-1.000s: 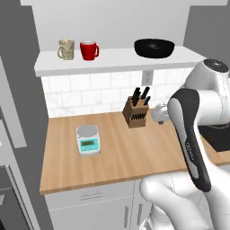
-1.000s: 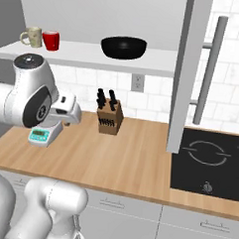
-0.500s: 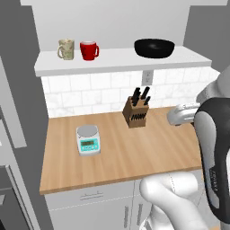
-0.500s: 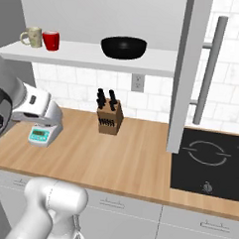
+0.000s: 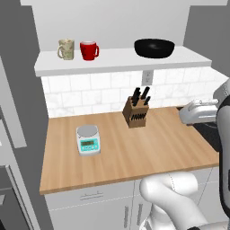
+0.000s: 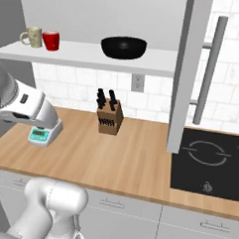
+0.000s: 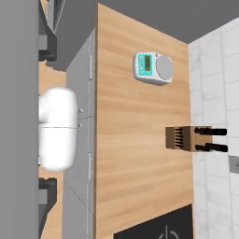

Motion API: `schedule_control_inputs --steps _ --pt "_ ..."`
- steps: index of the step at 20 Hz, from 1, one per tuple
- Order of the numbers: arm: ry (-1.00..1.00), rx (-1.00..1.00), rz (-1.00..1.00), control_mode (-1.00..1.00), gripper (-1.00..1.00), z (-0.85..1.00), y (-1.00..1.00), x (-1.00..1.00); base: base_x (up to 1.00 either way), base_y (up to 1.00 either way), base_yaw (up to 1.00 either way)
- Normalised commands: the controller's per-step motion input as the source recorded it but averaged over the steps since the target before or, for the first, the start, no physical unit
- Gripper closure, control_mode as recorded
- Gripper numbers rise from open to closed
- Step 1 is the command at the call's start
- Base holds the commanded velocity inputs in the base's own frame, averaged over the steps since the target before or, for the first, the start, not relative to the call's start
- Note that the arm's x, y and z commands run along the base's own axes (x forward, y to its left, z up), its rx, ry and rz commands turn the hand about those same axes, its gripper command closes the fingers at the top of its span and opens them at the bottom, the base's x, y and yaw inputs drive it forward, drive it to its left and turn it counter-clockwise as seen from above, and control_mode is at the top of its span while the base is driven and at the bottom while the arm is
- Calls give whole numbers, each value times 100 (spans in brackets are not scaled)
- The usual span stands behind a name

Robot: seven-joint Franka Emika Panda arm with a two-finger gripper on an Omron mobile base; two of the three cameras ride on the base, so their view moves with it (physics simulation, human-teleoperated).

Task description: Gather all objects into one cabinet and sort the glasses and bowls to opposite sides.

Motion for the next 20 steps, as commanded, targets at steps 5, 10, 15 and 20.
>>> schedule_control_inputs --steps 5,10,15,20 --pt "3 0 0 -100 -100 -6 0 -1 0 0 0" --pt "0 0 0 -100 -100 -26 0 0 0 0 0" --pt "0 0 0 -100 -100 -16 0 -4 0 0 0" --pt "0 0 0 100 -100 0 0 -12 -6 0 0"
